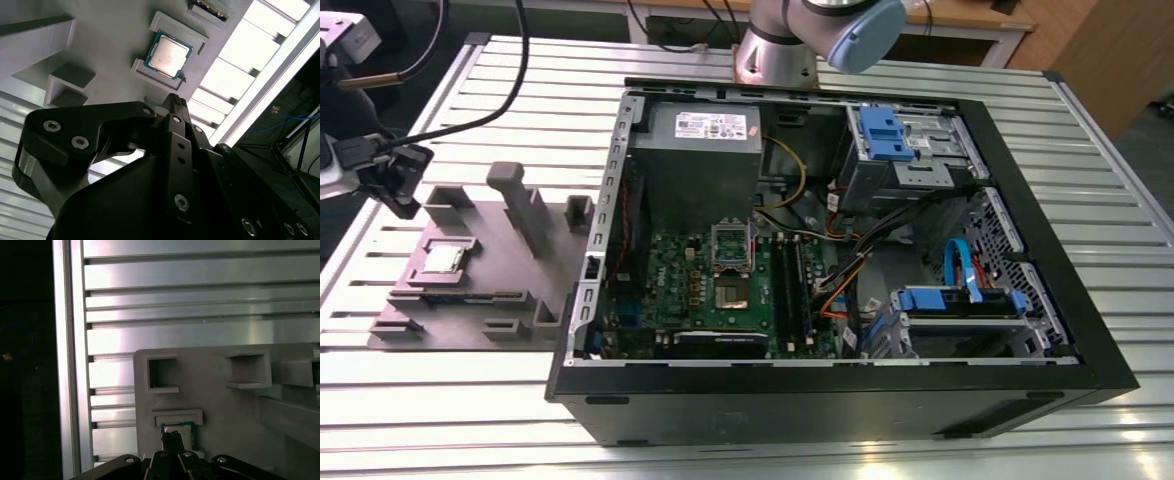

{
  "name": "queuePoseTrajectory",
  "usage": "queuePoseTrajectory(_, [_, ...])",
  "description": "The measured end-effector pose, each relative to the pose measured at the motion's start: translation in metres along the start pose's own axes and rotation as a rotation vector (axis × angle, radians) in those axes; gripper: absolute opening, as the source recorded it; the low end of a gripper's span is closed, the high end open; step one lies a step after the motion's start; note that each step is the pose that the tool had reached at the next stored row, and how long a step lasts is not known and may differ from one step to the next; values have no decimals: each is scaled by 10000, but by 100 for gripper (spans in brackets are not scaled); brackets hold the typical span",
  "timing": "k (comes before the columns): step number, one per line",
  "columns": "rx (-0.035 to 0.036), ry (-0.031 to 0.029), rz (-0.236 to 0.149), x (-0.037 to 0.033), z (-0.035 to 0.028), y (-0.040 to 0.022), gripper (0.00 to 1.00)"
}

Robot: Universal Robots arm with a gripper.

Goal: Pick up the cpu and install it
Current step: 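Reach for the cpu, then pick up the cpu and move it towards the insertion slot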

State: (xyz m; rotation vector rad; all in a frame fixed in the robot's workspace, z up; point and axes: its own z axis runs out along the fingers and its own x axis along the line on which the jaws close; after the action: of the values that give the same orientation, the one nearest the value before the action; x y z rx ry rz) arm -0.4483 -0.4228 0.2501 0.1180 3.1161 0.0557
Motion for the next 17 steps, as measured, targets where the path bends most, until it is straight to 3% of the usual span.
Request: queuePoseTrajectory(17, [-2,-3,-1,-34,16,-9,10])
